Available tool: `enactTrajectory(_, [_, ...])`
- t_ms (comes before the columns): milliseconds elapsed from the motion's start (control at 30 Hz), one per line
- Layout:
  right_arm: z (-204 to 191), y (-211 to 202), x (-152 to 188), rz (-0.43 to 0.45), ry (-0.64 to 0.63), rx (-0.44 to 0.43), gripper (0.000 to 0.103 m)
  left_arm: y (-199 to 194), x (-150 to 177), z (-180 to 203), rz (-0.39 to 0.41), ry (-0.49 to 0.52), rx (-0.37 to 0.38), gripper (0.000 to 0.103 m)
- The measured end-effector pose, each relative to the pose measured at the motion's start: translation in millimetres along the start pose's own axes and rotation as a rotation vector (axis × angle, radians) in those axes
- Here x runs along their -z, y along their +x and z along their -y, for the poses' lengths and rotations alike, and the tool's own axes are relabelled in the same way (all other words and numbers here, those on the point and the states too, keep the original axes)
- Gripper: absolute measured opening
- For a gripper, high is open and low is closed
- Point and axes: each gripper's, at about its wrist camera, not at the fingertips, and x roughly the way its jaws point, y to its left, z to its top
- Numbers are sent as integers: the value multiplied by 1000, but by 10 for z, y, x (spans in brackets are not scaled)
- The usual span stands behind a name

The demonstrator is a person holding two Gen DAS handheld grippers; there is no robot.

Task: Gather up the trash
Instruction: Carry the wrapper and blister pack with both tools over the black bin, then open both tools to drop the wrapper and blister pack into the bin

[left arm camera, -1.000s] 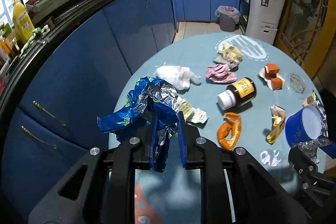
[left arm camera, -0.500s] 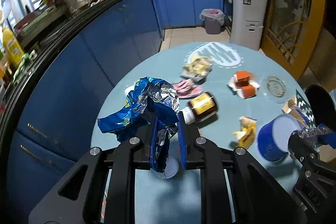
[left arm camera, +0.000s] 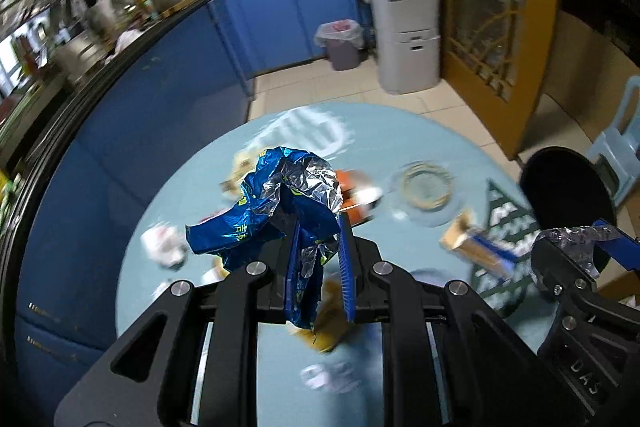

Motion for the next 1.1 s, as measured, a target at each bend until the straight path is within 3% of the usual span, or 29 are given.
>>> enactTrajectory(200, [490, 60, -101, 24, 69, 68, 67, 41, -236, 579, 38, 76, 58, 19])
enactTrajectory(367, [859, 137, -176, 44, 114, 138, 67, 155, -468, 1097, 37, 118, 222, 19])
enactTrajectory(600, [1354, 302, -179, 24, 191, 194, 67, 144, -706, 1813, 68, 205, 345, 19])
enactTrajectory(833, [1648, 404, -121, -2, 244, 208, 67, 157, -756, 2309, 59, 262, 388, 19])
enactTrajectory(1100, [1853, 482, -116, 0, 265, 220, 67, 301, -775, 2537, 24, 272, 391, 22])
